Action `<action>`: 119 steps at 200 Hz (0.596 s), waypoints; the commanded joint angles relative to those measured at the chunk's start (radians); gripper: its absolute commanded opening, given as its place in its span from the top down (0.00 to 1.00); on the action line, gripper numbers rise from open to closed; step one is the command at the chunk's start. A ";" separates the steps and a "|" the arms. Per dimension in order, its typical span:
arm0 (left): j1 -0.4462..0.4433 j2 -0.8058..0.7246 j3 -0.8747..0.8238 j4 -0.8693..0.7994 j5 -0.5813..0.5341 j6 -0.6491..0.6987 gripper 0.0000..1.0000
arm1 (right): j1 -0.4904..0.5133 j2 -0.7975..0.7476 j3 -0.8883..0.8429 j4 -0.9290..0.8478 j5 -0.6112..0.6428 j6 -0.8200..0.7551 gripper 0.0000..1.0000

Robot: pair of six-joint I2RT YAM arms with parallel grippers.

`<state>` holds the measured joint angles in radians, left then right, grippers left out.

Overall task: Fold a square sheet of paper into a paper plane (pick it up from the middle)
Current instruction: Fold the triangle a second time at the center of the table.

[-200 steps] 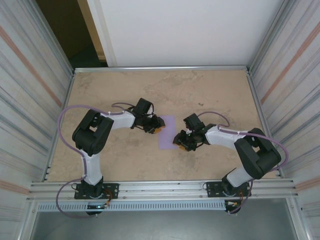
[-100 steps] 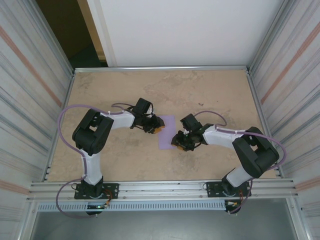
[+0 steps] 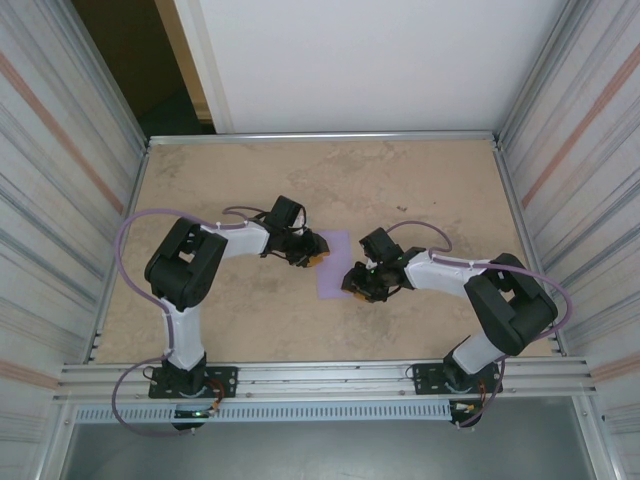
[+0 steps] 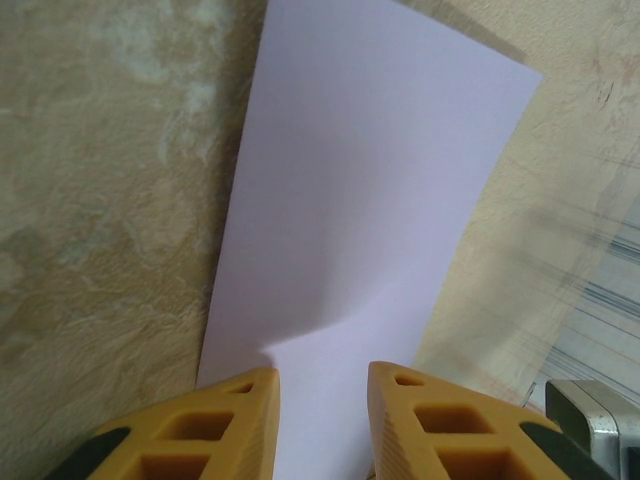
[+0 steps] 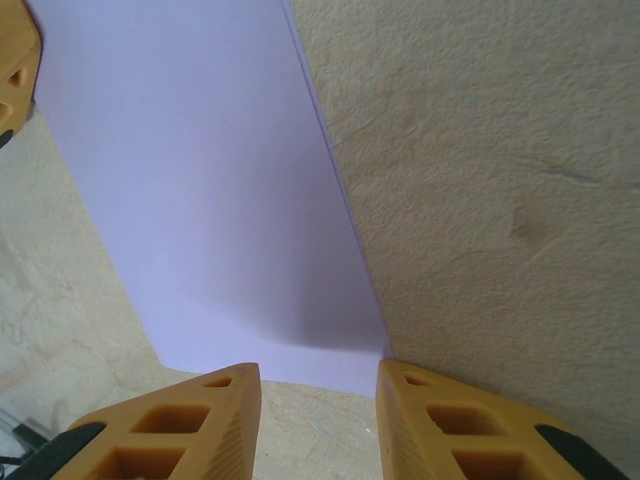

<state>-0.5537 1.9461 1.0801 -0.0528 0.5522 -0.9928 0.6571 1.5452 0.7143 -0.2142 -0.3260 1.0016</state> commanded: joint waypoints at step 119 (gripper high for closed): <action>-0.046 -0.116 -0.060 -0.182 0.037 0.082 0.70 | 0.011 -0.084 0.018 -0.117 0.105 -0.024 0.63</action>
<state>-0.5858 1.8206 1.0626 -0.1841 0.5800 -0.9318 0.6617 1.4757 0.7349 -0.3187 -0.2348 0.9760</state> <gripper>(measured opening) 0.302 0.371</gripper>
